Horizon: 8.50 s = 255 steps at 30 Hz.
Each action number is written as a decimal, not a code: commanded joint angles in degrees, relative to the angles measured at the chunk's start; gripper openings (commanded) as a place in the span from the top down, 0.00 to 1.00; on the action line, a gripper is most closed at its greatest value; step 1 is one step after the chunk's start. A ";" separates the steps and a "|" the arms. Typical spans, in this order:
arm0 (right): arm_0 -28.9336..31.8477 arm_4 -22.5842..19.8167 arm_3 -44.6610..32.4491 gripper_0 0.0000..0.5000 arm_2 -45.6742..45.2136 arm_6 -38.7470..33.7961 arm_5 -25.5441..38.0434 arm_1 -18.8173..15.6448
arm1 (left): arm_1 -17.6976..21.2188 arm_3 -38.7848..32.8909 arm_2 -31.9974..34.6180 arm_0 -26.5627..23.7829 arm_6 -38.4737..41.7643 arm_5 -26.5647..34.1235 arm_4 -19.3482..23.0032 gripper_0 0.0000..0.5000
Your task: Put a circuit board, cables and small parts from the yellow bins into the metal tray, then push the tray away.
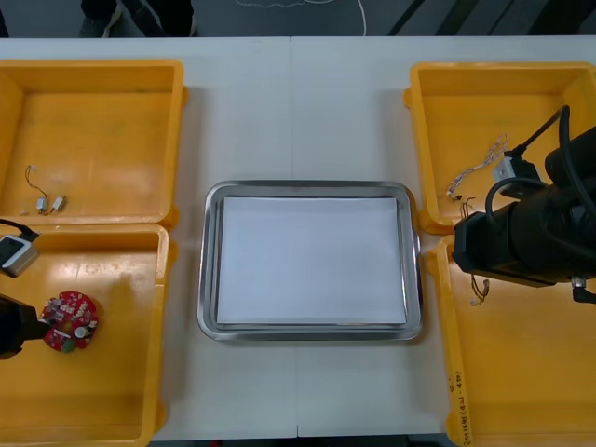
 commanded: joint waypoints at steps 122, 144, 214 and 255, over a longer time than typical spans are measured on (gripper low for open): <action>-1.23 0.14 -0.31 1.00 0.38 4.13 0.27 0.55 | -3.43 0.22 -10.53 6.61 -9.71 -14.94 -7.07 1.00; -1.32 -0.21 -0.31 1.00 0.29 4.57 0.27 0.29 | -0.27 -13.57 2.21 8.11 2.95 -4.04 4.45 1.00; -0.79 -0.65 -0.31 1.00 0.38 3.77 0.27 0.20 | -0.88 -0.92 -54.65 -39.62 66.06 3.65 -2.15 1.00; -0.70 -0.83 -0.31 1.00 0.38 3.51 0.27 0.20 | -8.44 12.62 -66.69 -39.36 65.18 3.65 -10.14 1.00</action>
